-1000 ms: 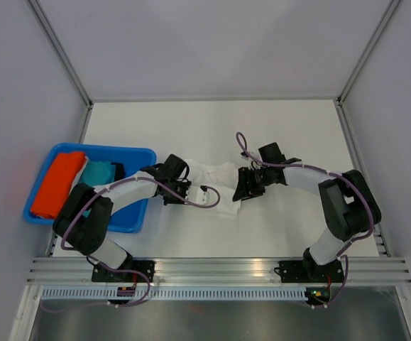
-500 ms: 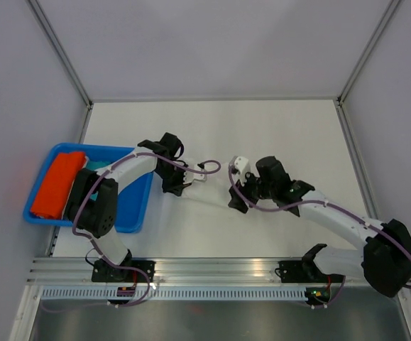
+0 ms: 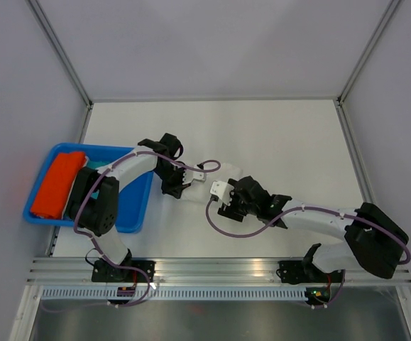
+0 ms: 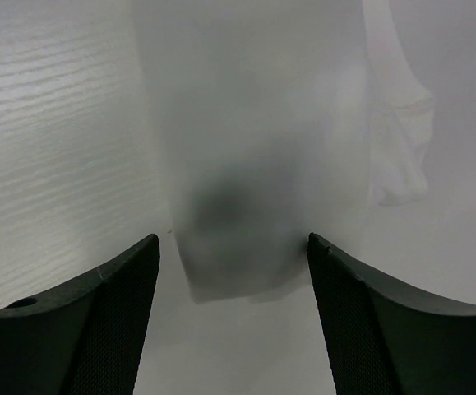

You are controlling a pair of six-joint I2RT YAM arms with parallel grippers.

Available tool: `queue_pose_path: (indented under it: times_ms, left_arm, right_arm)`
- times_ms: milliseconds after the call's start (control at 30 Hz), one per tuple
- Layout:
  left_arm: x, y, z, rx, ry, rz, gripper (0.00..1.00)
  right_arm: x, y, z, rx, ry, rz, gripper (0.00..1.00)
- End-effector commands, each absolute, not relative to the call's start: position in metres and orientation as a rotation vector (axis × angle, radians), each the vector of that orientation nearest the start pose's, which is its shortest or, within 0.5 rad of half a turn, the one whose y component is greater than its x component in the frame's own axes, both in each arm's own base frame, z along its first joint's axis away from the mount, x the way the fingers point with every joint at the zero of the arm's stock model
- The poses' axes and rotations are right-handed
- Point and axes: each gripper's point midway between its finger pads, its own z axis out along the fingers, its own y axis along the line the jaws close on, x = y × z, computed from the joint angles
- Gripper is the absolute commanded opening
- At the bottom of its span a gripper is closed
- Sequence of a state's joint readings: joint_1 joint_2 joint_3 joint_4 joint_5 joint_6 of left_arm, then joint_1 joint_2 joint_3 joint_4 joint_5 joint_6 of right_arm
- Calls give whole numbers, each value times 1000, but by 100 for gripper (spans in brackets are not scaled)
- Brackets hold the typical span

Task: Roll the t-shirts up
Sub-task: Roll the tshirt

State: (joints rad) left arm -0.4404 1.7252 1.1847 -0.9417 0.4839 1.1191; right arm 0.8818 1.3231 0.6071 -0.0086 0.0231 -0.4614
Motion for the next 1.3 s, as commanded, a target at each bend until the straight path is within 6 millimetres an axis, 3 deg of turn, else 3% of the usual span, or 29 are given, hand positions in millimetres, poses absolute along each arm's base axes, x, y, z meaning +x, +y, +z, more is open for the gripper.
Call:
queue_pose_path:
  times_ms: [0, 133, 233, 333, 367, 433, 567, 600, 733, 767, 833, 900, 967, 1000, 1100, 1200, 1267]
  left_arm:
    - [258, -184, 64, -2373, -2321, 818, 2]
    - [255, -183, 63, -2365, -2310, 836, 2]
    - [253, -181, 65, -2354, -2298, 858, 2]
    - [249, -173, 64, -2326, -2277, 859, 2]
    - [248, -171, 64, -2319, -2269, 865, 2]
    - [245, -163, 66, -2256, -2274, 889, 2]
    - [233, -156, 75, -2220, -2215, 946, 2]
    - [231, -156, 77, -2221, -2201, 953, 2]
    - [224, -150, 79, -2180, -2150, 959, 5]
    - [224, -150, 78, -2149, -2159, 960, 7]
    - [232, -154, 81, -2124, -2206, 953, 32]
    - [241, -160, 89, -2148, -2235, 962, 51]
    - [243, -169, 98, -2160, -2256, 1024, 59]
    - [242, -172, 106, -2180, -2264, 1046, 68]
    - [234, -181, 111, -2186, -2261, 1140, 71]
    - [227, -189, 101, -2100, -2300, 1149, 73]
    - [241, -194, 89, -2040, -2400, 1109, 68]
  right_arm:
    - [260, 248, 65, -1383, 1774, 41, 78]
    - [266, 253, 61, -1338, 1821, 62, 73]
    - [267, 256, 47, -1304, 1949, 124, 27]
    - [261, 256, 49, -1261, 2059, 243, 16]
    - [252, 263, 54, -1258, 2077, 382, 14]
    - [240, 263, 63, -1263, 2111, 481, 7]
    - [202, 262, 75, -1325, 2179, 813, 3]
    - [185, 264, 79, -1353, 2194, 936, 2]
    - [157, 270, 91, -1361, 2194, 1234, 0]
    - [159, 269, 92, -1338, 2207, 1265, 0]
    - [165, 266, 87, -1295, 2262, 1275, 0]
    - [177, 262, 84, -1232, 2290, 1263, 0]
    - [186, 257, 81, -1166, 2326, 1268, 0]
    - [189, 256, 81, -1149, 2331, 1262, 0]
    - [194, 254, 79, -1122, 2331, 1256, 0]
    - [195, 254, 78, -1110, 2329, 1261, 0]
    - [197, 255, 77, -1099, 2332, 1260, 0]
